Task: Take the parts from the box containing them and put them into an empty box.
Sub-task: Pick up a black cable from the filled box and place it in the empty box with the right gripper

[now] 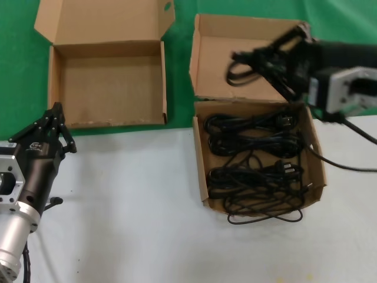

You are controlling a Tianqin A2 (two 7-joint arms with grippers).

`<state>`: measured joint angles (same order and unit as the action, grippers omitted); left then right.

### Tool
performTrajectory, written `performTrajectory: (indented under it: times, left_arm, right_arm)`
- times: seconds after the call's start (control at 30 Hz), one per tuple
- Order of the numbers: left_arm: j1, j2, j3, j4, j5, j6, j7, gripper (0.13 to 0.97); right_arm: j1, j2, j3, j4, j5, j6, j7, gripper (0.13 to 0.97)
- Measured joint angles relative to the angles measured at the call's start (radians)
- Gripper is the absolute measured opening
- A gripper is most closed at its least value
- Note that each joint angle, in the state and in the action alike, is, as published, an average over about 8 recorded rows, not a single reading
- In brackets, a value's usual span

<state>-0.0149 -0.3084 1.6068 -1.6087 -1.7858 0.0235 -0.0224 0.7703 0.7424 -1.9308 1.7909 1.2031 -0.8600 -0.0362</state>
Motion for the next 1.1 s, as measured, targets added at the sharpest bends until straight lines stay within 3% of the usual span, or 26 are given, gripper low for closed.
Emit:
performTrajectory:
  times: [0.3,0.63,1.1]
  left_arm:
    - [0.000,0.000,0.000,0.000,0.000,0.000,0.000,0.145]
    - [0.000,0.000,0.000,0.000,0.000,0.000,0.000,0.145]
    - [0.000,0.000,0.000,0.000,0.000,0.000,0.000,0.145]
  right_arm:
    - [0.096,-0.175,-0.061,-0.007,-0.032,0.035,0.013,0.162]
    - [0.119,-0.377,-0.143,-0.153,-0.034,0.170,-0.118,0.162]
    - [0.071,-0.473,-0.184,-0.252,0.066,0.298,-0.323,0.203]
